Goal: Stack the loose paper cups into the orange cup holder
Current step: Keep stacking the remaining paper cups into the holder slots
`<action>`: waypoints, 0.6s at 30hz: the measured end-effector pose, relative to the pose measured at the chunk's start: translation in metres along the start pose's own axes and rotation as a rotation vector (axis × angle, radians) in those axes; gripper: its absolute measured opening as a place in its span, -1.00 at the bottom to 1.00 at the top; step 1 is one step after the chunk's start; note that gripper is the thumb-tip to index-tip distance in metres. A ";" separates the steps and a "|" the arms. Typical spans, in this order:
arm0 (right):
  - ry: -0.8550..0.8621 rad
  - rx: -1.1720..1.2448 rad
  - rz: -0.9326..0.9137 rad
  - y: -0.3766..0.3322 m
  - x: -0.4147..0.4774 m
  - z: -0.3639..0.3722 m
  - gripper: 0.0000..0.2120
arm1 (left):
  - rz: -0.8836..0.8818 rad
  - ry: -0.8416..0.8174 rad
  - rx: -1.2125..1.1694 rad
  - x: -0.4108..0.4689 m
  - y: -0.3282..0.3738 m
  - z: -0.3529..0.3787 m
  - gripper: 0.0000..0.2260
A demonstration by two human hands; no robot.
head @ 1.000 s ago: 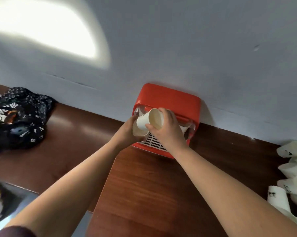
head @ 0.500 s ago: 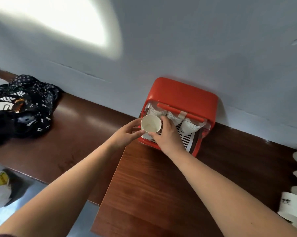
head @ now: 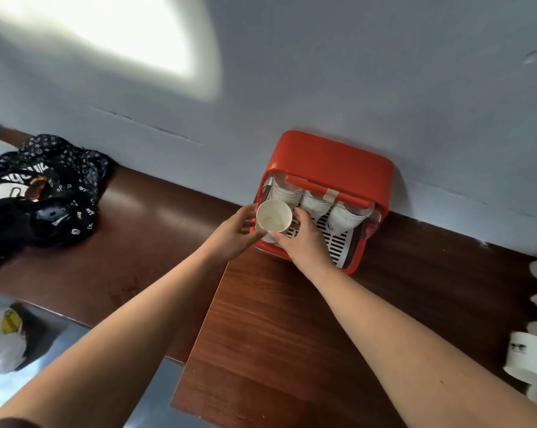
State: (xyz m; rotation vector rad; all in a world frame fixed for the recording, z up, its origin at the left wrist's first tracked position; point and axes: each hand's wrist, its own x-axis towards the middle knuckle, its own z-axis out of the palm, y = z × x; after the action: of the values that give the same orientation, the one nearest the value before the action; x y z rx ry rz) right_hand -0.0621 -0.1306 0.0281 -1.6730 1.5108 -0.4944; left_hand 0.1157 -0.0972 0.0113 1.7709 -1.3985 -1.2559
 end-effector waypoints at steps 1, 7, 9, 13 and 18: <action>-0.006 -0.016 0.021 0.003 -0.005 -0.003 -0.29 | -0.022 0.013 0.019 -0.004 0.002 0.001 -0.47; -0.054 -0.216 0.063 0.049 -0.058 -0.055 -0.42 | -0.142 -0.046 0.238 -0.038 -0.005 0.019 -0.71; -0.044 -0.290 0.093 0.075 -0.081 -0.082 -0.46 | -0.143 -0.107 0.275 -0.046 0.005 0.040 -0.76; 0.045 -0.380 0.202 0.130 -0.121 -0.146 -0.46 | -0.024 -0.213 0.312 -0.049 0.052 0.106 -0.82; 0.198 -0.423 0.273 0.199 -0.172 -0.240 -0.49 | 0.171 -0.285 0.373 -0.037 0.130 0.214 -0.67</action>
State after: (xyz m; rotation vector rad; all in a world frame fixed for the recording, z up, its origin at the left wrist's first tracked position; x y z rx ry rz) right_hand -0.4021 -0.0305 0.0563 -1.7250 2.0653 -0.2044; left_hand -0.1341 -0.0758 0.0463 1.7014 -2.0115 -1.2522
